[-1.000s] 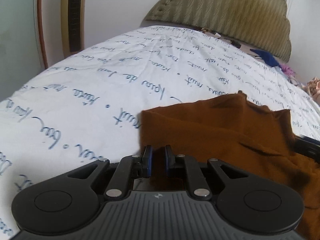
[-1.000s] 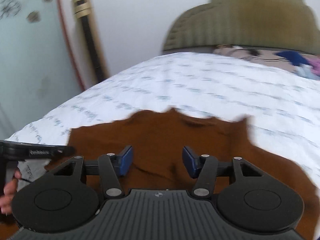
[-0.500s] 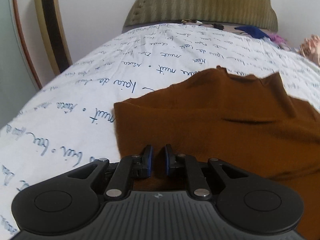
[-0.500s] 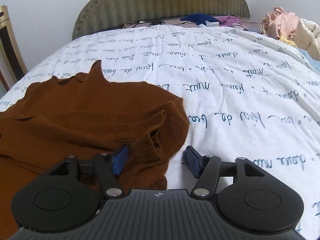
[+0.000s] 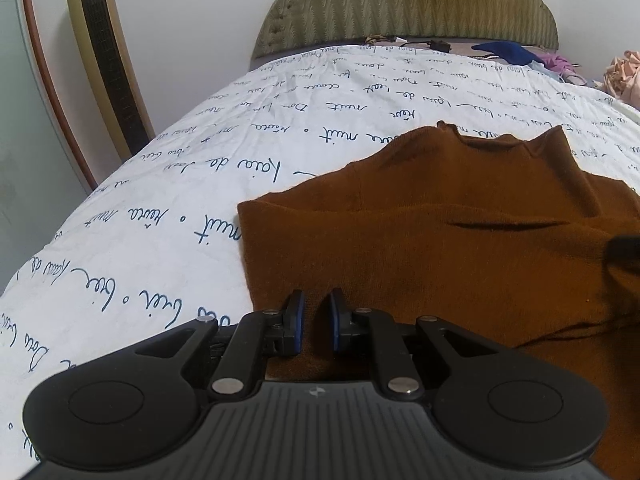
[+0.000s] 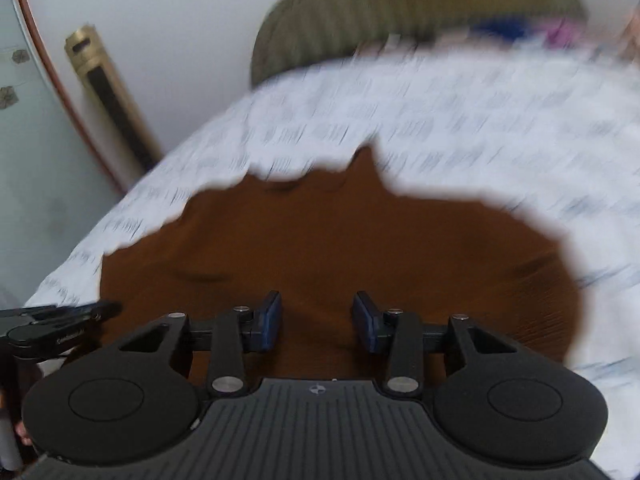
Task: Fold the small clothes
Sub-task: 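Open both tools and lift them off the folded sweater strip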
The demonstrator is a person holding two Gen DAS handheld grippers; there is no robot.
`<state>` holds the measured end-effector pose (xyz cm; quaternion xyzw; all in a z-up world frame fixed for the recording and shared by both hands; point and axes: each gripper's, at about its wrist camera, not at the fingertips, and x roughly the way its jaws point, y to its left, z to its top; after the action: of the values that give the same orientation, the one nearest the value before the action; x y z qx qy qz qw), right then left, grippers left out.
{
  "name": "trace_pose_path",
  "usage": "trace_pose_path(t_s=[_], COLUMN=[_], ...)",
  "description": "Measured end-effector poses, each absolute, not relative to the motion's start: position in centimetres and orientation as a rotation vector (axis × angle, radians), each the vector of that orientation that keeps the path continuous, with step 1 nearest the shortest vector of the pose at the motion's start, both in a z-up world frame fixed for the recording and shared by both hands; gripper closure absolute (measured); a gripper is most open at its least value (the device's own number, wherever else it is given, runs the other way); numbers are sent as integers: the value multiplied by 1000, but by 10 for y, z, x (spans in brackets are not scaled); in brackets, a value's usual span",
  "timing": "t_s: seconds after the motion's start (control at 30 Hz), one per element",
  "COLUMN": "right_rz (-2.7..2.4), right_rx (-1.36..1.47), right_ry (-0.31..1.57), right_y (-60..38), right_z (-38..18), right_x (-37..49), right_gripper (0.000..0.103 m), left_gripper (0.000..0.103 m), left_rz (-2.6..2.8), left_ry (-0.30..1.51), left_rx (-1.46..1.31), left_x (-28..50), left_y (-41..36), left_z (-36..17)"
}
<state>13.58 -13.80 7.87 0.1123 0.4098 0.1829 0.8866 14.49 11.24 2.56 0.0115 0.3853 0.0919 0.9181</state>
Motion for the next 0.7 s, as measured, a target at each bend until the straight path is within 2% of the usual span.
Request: trace_pose_path(t_s=[0.03,0.1,0.13,0.17,0.33,0.37,0.4,0.5,0.57,0.6,0.63,0.67,0.7], right_rz=[342,313,286,225,202,185,181,118,77,71,91,111,137], right_rx=[215,258,310,314,381,353,312,212,272,312,340,351,349], right_ry=[862,830,836,843,807,778,752,831,805,779,749,737,735], right_y=[-135,-147,-158,-165,-184,-185,-183,-187,-197,-202,-204,-205,-202], right_z=[71,66,65,64,76,81,85,74,80,86,93,96,98], right_x=[141,148,154,155,134,126,116,114,109,106,104,104,107], right_gripper=[78,85,99,103,103,98,88,89,89,84,77,76,76], left_gripper=[90,90,90,90,90,90,90,90,82,76,66,57,55], left_rz=[183,169,163,159,158,160,163,171,177,186,198,208,219], left_ry=[792,796,800,802,794,793,795,820,837,847,855,859,858], left_rx=[12,-30,-50,-61,-12,0,8,38,30,24,18,16,18], left_x=[144,144,144,144,141,139,138,134,131,131,130,130,130], left_y=[115,123,126,129,123,122,122,122,125,127,129,130,131], left_z=[25,26,26,26,26,26,27,30,32,32,33,33,33])
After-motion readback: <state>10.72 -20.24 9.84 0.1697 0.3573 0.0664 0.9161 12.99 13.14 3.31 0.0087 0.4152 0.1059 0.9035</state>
